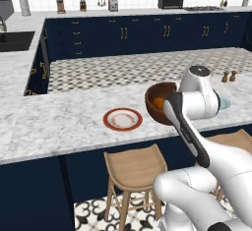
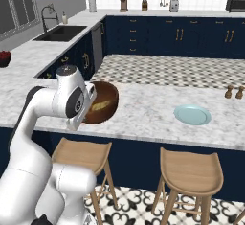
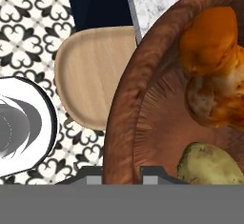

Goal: Pick the chicken drumstick and potato from their plates and place them in the bowl. Then put the bowl in the fridge.

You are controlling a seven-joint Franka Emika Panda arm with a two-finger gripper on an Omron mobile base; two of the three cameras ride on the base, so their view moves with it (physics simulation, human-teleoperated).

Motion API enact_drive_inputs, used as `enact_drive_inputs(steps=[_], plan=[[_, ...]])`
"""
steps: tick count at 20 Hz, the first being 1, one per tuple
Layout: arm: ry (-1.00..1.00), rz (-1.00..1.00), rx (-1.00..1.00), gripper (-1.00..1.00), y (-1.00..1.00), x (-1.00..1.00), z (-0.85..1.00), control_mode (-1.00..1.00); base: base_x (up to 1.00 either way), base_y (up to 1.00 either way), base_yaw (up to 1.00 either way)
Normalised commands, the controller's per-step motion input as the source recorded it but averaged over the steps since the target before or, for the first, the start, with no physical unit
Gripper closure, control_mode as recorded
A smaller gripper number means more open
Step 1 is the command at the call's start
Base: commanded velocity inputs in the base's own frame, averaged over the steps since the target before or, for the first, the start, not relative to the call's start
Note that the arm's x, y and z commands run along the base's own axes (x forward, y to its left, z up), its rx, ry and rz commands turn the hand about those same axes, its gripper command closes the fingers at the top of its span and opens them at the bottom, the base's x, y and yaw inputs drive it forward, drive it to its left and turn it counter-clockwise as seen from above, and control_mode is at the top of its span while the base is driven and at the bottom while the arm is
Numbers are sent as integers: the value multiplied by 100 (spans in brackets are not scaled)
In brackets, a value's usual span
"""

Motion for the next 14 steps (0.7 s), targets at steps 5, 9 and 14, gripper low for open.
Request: enact_drive_inputs(steps=[5,9,14], plan=[[2,0,1,100,0,-6,-1,-100,0,0,0],[0,0,0,100,0,0,0,-100,0,0,0],[0,0,0,100,0,0,0,100,-38,-2,-1]])
